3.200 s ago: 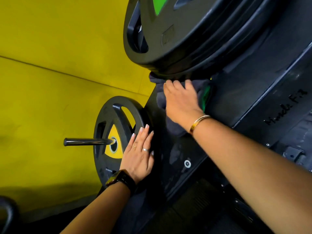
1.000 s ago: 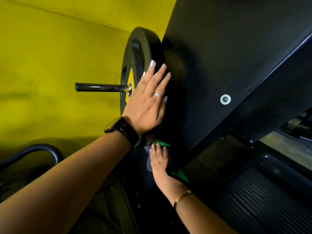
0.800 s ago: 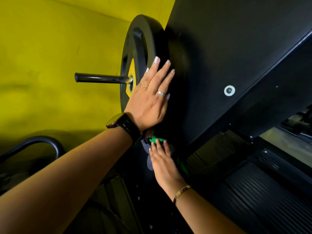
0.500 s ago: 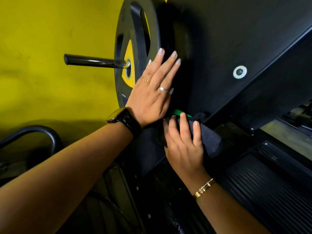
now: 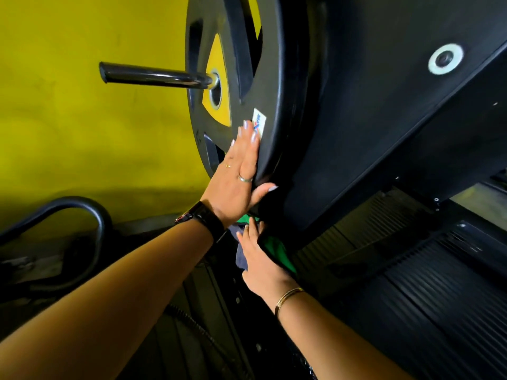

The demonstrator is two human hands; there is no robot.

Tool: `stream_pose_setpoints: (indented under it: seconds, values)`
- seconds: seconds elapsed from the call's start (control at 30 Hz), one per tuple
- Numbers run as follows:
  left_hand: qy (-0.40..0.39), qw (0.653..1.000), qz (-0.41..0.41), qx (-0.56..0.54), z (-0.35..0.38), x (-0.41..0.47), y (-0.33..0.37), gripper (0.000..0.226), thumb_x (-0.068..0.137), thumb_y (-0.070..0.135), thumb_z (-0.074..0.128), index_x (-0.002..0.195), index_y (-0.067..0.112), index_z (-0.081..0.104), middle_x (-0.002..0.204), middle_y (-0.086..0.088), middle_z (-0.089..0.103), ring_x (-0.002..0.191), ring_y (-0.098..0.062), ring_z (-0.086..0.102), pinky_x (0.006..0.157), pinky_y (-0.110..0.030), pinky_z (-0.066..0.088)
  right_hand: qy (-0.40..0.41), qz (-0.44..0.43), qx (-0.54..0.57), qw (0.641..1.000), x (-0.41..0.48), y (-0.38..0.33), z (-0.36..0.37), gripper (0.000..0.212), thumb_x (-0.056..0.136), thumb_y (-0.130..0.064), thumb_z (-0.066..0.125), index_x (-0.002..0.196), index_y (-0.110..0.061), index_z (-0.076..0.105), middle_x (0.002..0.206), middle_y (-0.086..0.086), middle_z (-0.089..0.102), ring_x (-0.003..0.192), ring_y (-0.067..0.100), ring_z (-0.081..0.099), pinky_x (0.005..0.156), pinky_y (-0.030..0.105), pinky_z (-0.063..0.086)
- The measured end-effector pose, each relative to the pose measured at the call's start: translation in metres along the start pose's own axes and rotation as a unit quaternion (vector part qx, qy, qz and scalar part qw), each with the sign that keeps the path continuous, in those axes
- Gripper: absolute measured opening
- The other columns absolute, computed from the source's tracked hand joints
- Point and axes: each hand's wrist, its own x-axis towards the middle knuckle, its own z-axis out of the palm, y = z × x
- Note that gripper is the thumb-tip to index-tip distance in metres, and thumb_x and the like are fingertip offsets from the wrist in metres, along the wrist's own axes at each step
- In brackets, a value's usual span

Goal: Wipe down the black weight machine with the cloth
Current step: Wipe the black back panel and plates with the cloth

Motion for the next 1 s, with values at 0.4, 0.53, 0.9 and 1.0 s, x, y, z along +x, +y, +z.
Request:
stream_pose_setpoints:
  seconds: [0.4, 0.53, 0.9, 1.0]
  values:
    - [-0.059, 0.995, 0.065, 0.056, 0.014, -0.002, -0.006, 0.073, 0.101, 0.047, 0.034, 0.153, 0.008, 0.000, 0.148, -0.025, 0.010, 0.139, -0.043, 0.013, 0.120, -0.035, 0.002, 0.251, 0.015, 0.183, 0.950, -0.030, 0.018, 0.017, 0.046, 0.088, -0.011, 0.033, 0.123, -0.001, 0.062, 0.127, 0.018, 0.061, 0.130, 0.032, 0.049, 0.116, 0.049, 0.009]
    - [-0.056, 0.986, 0.138, 0.078, 0.015, -0.005, -0.029, 0.083, 0.098, 0.048, 0.044, 0.153, 0.010, -0.005, 0.146, -0.028, 0.017, 0.136, -0.046, 0.020, 0.120, -0.041, 0.007, 0.174, -0.020, 0.136, 0.975, -0.027, 0.008, 0.011, 0.065, 0.085, -0.041, 0.054, 0.136, -0.001, 0.051, 0.140, 0.022, 0.049, 0.135, 0.041, 0.036, 0.112, 0.059, 0.001]
    - [-0.025, 0.976, 0.195, 0.092, 0.032, -0.021, -0.060, 0.087, 0.098, 0.043, 0.050, 0.154, 0.018, -0.013, 0.160, -0.003, -0.021, 0.150, -0.024, -0.006, 0.122, -0.041, 0.006, 0.141, -0.130, -0.030, 0.981, 0.003, -0.016, -0.001, 0.058, 0.104, -0.024, 0.021, 0.148, 0.012, 0.008, 0.155, 0.032, 0.011, 0.141, 0.052, 0.007, 0.112, 0.060, 0.019]
    - [-0.040, 0.975, 0.198, 0.097, 0.033, -0.029, -0.068, 0.087, 0.098, 0.039, 0.051, 0.154, 0.018, -0.012, 0.161, -0.003, -0.020, 0.149, -0.022, -0.007, 0.121, -0.042, 0.007, 0.125, -0.130, 0.008, 0.984, 0.032, -0.008, -0.017, 0.055, 0.104, -0.021, 0.021, 0.149, 0.008, 0.009, 0.157, 0.024, 0.014, 0.144, 0.042, 0.010, 0.115, 0.053, 0.016]
